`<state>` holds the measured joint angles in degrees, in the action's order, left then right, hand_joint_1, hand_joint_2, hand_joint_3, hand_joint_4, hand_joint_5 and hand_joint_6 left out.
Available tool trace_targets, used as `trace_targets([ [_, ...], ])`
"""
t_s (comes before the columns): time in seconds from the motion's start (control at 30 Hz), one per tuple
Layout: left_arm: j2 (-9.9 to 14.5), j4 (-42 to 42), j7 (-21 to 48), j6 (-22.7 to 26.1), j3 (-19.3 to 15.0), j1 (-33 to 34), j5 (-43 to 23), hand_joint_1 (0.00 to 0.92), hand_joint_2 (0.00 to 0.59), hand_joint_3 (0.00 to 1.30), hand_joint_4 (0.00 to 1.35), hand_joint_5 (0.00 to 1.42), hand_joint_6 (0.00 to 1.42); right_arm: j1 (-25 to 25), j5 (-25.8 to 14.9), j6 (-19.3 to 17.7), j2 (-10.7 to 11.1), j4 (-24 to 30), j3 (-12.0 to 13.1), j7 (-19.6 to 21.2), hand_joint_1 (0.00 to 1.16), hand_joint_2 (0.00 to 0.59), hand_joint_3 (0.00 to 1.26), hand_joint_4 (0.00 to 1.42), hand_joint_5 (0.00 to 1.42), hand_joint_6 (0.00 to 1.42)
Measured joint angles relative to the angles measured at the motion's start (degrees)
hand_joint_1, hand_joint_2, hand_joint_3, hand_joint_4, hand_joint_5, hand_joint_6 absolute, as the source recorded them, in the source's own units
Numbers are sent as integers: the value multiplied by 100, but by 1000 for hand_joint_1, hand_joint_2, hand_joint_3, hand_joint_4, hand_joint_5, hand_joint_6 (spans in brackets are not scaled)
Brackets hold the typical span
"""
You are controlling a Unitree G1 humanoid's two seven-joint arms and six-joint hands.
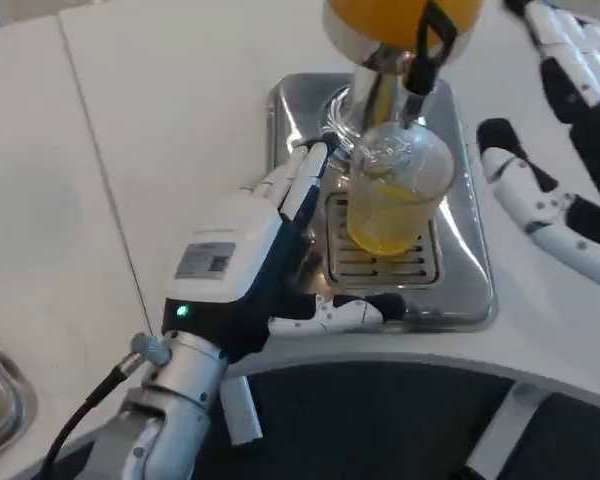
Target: Grasp the cup under the faucet to collect the drink, then remove the cup.
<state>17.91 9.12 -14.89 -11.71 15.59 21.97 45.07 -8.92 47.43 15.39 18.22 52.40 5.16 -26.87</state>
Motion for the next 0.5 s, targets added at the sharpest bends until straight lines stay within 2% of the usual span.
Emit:
trace_targets([
  [0.1, -35, 84, -20, -5, 0, 109, -66, 205, 34, 0, 0, 121, 163, 798, -311, -506, 70, 271, 338, 152, 97, 532, 0, 0, 0, 16],
  [0.23, -58, 152, -26, -6, 20, 135, -103, 205, 34, 0, 0, 128, 177, 1494, -536, -978, 91, 359, 666, 383, 126, 541, 0, 0, 0, 16],
  [0.27, -73, 185, -38, -6, 27, 138, -127, 205, 34, 0, 0, 128, 177, 1872, -622, -1308, 91, 403, 802, 594, 128, 540, 0, 0, 0, 17],
  [0.5, -120, 370, -88, -8, 94, 261, -170, 195, 36, 0, 0, 147, 191, 2909, -680, -2178, 32, 368, 909, 952, 160, 530, 0, 0, 0, 18],
])
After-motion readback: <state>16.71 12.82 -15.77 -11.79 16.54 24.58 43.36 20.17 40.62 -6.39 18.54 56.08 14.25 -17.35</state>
